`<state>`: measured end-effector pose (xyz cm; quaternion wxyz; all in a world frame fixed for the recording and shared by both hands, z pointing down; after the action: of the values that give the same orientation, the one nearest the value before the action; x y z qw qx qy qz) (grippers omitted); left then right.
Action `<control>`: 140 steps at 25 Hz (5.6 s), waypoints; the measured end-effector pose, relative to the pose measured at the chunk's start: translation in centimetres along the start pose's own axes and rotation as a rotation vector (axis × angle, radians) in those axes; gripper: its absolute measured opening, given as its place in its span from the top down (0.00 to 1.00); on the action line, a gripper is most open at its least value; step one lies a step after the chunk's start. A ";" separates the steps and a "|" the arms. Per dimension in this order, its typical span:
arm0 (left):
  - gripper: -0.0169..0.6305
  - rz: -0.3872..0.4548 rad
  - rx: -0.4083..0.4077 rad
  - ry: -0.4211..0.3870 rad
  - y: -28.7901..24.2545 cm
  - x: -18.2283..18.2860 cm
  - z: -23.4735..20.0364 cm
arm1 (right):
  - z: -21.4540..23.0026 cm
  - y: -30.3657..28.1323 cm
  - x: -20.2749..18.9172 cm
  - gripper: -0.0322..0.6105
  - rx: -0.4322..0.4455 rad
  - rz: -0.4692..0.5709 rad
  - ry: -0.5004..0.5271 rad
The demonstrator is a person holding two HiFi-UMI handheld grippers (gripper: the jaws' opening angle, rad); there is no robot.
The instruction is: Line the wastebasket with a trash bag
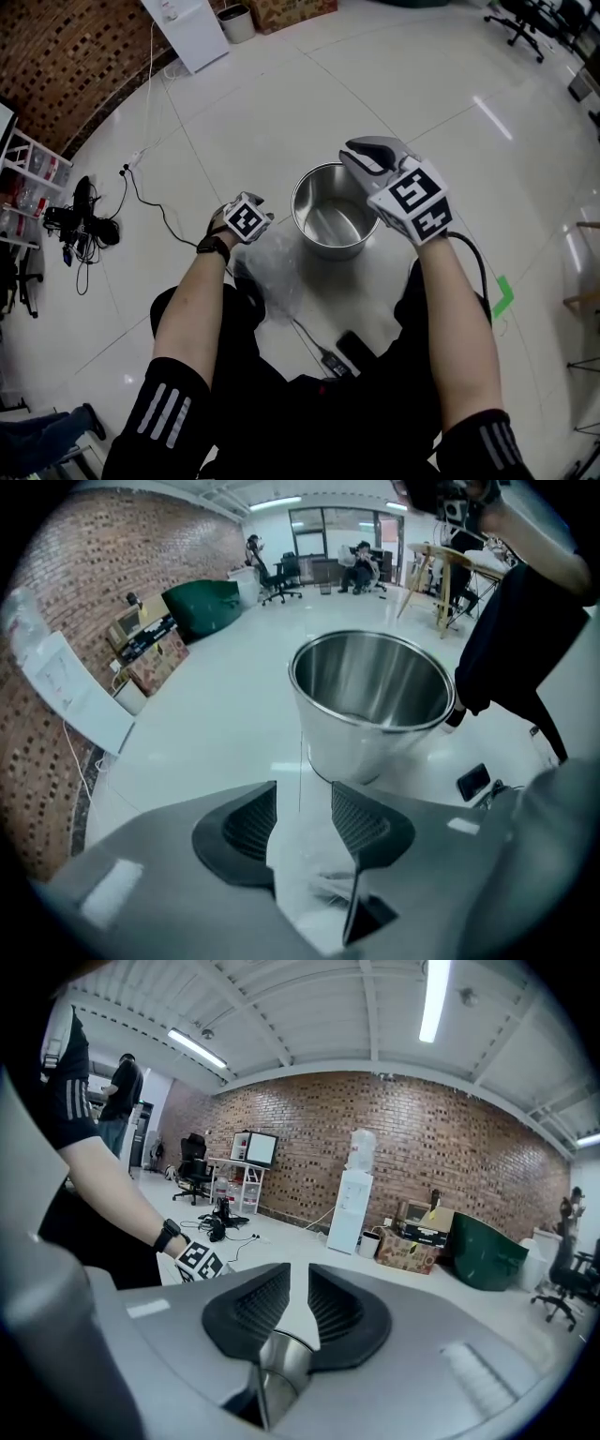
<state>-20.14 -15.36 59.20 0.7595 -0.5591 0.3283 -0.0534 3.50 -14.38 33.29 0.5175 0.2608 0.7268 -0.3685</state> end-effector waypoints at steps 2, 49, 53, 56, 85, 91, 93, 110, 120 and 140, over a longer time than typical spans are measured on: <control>0.69 -0.059 -0.035 0.007 -1.6 -2.0 0.7 | -0.4 -0.2 0.1 0.84 0.010 -0.002 0.015; 0.98 0.145 0.192 -0.168 6.5 5.6 -5.1 | 1.2 0.5 0.2 0.84 -0.023 0.011 0.011; 0.98 0.237 0.231 -0.221 9.6 9.5 -4.5 | 1.5 1.1 0.0 0.84 -0.033 0.018 0.010; 0.98 0.308 0.240 -0.265 11.2 12.2 -2.9 | 1.6 1.5 -0.1 0.84 -0.041 0.022 0.003; 0.98 0.226 -0.341 -0.668 -1.4 16.0 20.1 | 2.4 0.6 -3.0 0.84 0.000 -0.127 -0.007; 0.90 0.232 -0.340 -0.692 -0.9 16.1 20.7 | 0.5 -0.6 -6.2 0.76 0.149 -0.276 0.006; 0.86 0.249 -0.347 -0.702 -0.3 16.3 21.0 | -0.1 -1.1 -7.3 0.75 0.172 -0.316 0.005; 0.86 0.211 -0.571 -0.752 7.5 13.5 22.6 | -5.1 -6.7 -15.1 0.69 0.340 -0.610 0.113; 0.86 0.248 -0.132 -0.328 10.9 11.7 5.7 | -5.6 -9.5 -17.4 0.69 0.347 -0.644 0.101; 0.86 0.193 -0.064 -0.217 10.6 11.5 1.6 | -8.4 -15.1 -27.7 0.71 0.438 -0.815 0.114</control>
<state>-13.33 -15.34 45.02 0.7741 -0.5511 0.2979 0.0911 -3.65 -16.48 65.08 0.2225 0.0770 0.7024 -0.6717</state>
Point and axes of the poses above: the fingertips, and each gripper's own axes: y backward along the fingers, z to its right, x out of its top, the point moved 5 cm from there along y, backward along the fingers, and after that the axes turned 4 degrees about z, right-handed, at the moved point
